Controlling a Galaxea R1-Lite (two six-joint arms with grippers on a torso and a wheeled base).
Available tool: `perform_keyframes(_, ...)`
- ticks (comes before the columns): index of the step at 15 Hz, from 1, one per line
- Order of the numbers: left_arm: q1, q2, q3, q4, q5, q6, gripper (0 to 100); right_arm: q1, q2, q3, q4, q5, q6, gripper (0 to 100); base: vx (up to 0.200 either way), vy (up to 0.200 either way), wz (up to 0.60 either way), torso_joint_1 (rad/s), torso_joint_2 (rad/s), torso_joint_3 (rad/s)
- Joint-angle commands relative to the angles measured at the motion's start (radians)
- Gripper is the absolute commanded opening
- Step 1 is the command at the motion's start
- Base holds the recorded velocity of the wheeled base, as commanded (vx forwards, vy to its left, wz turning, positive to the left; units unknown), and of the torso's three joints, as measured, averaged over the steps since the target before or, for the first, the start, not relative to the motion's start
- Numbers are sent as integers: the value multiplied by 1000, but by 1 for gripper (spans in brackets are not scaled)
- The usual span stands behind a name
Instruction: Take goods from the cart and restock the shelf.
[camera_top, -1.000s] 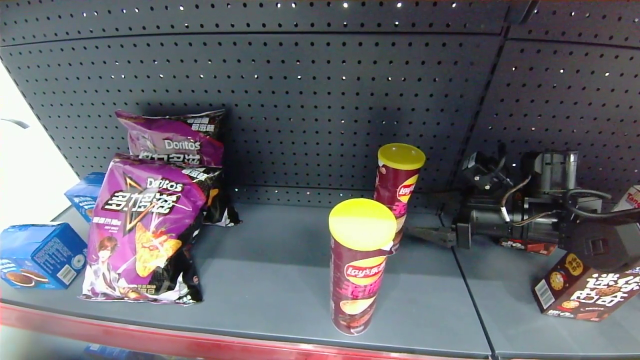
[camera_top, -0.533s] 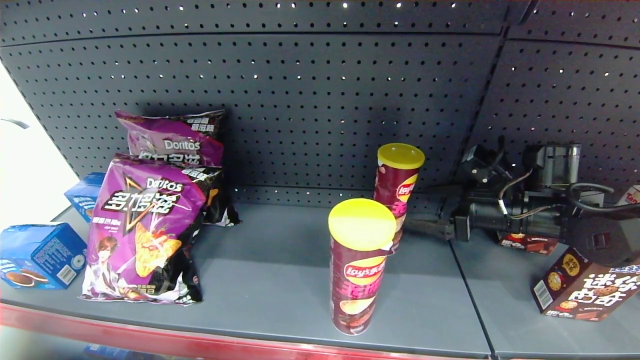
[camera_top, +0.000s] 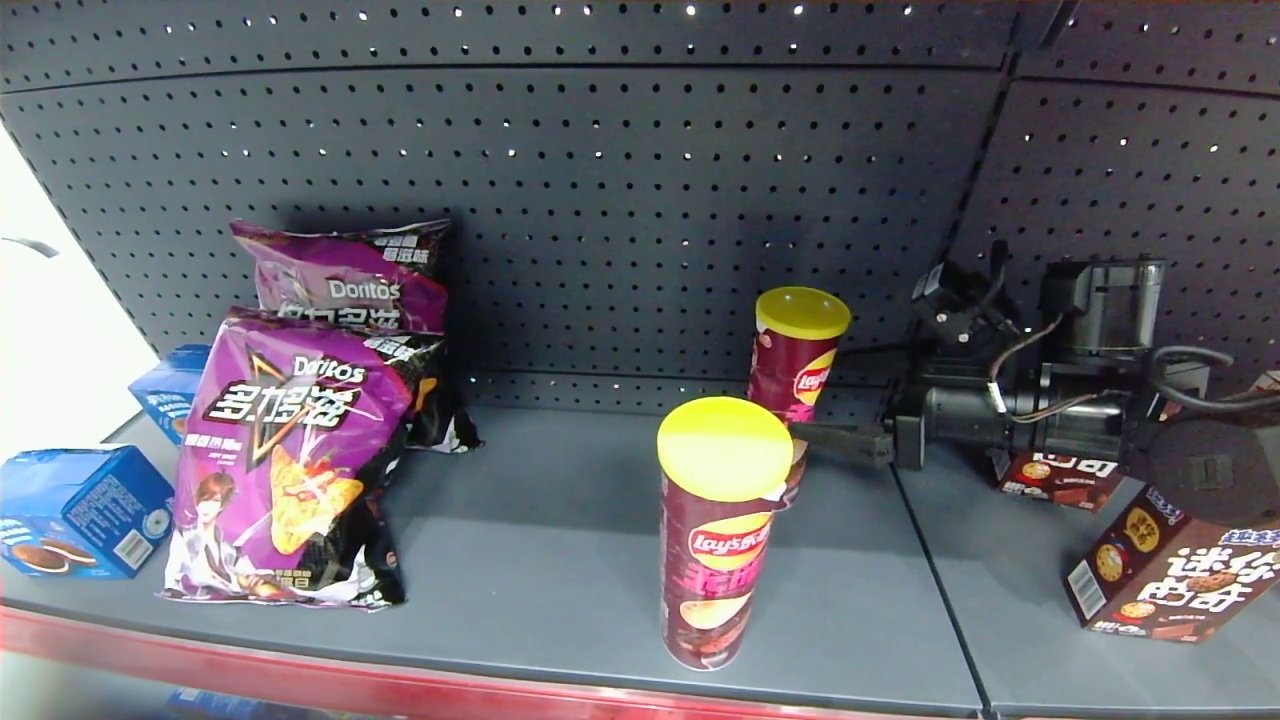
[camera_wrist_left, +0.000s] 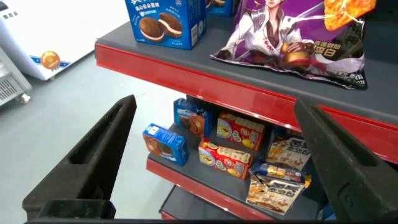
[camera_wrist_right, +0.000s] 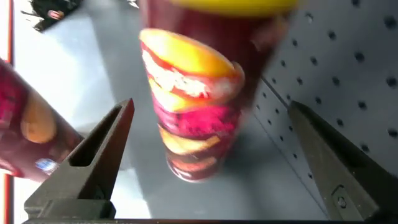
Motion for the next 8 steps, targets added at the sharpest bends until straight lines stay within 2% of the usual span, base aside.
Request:
perform_keyframes(1,0,0,0,0,0,0,100,11,-23,0,2,-5,-2,100,0,0,0,0,0,0)
perform_keyframes(8,0,0,0,0,0,0,100,23,-169,-14,99,-37,-7,100,0,0,0,0,0,0)
